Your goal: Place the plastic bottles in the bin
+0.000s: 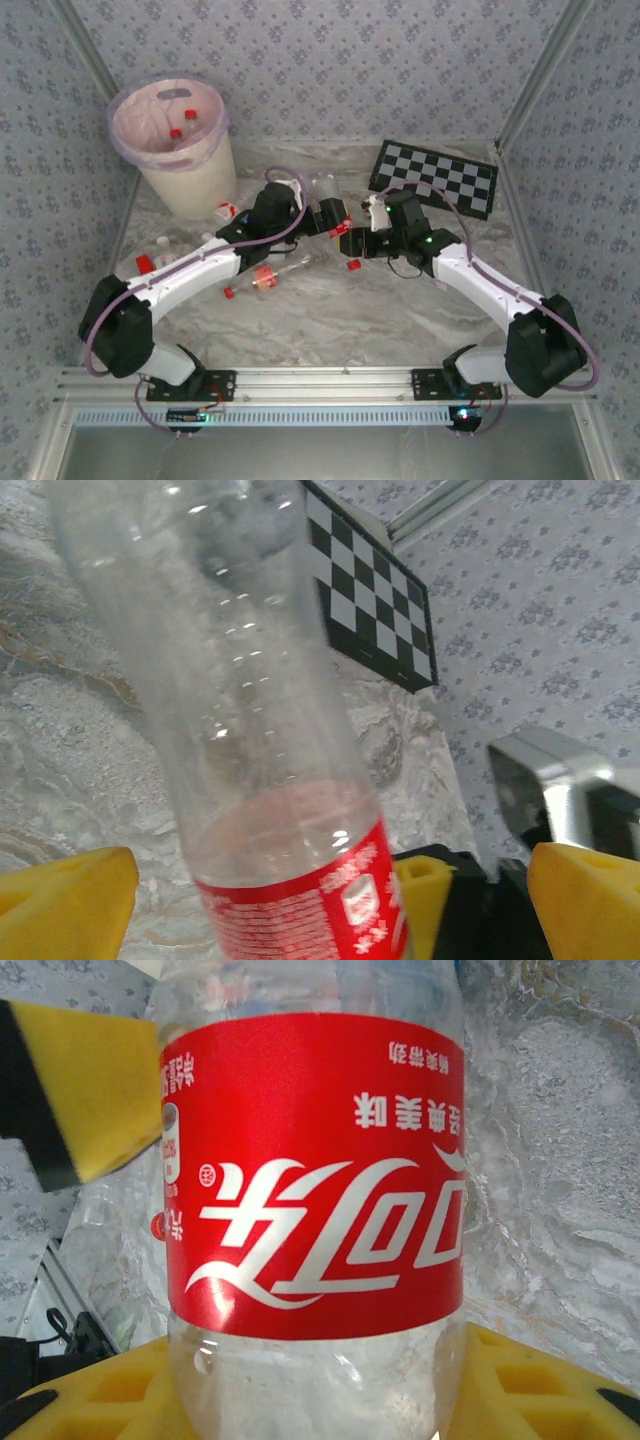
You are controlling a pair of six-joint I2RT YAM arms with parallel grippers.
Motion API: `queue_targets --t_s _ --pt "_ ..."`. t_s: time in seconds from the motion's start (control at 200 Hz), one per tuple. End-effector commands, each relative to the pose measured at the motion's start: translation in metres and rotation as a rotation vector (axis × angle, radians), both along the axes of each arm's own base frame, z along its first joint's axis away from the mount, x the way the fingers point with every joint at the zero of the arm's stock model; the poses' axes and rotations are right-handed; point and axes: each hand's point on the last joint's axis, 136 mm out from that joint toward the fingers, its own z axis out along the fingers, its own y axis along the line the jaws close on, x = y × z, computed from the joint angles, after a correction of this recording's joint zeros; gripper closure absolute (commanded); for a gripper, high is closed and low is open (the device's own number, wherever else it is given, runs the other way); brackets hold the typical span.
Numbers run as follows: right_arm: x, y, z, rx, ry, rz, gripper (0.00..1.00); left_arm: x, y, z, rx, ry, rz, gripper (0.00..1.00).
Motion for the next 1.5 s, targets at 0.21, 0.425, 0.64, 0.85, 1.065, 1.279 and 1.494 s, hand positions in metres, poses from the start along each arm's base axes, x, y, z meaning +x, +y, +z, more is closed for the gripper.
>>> queue_targets --t_s 0.21,0.425,0.64,0.85,1.065,1.279,1.494 --pt "-0.004 0.007 0.01 0.022 -0.053 0.0 0.56 0.009 -0.01 -0.011 0.01 0.009 0.021 0.12" --pt "-0.008 0.006 0.002 0.015 -0.038 -0.008 0.56 0.014 -0.016 -0.009 -0.025 -0.001 0.021 0.31" --pt "-0.008 0.008 0.006 0.022 -0.05 -0.002 0.56 0.014 -0.016 -0.013 -0.01 0.012 0.019 0.44" --pt "-0.009 0.008 0.01 0.025 -0.065 0.009 0.51 0.017 -0.016 -0.02 0.015 0.019 0.025 0.52" --pt "-0.008 0.005 0.016 0.007 -0.093 0.004 0.39 0.02 -0.017 -0.025 0.017 0.029 0.026 0.56" --pt "-0.009 -0.024 0.019 -0.09 -0.133 -0.045 0.18 0.032 -0.01 -0.002 0.016 -0.011 0.015 0.6" --pt "-0.003 -0.068 0.037 -0.115 -0.18 -0.154 0.13 0.05 0.016 0.044 0.063 -0.101 -0.018 0.61"
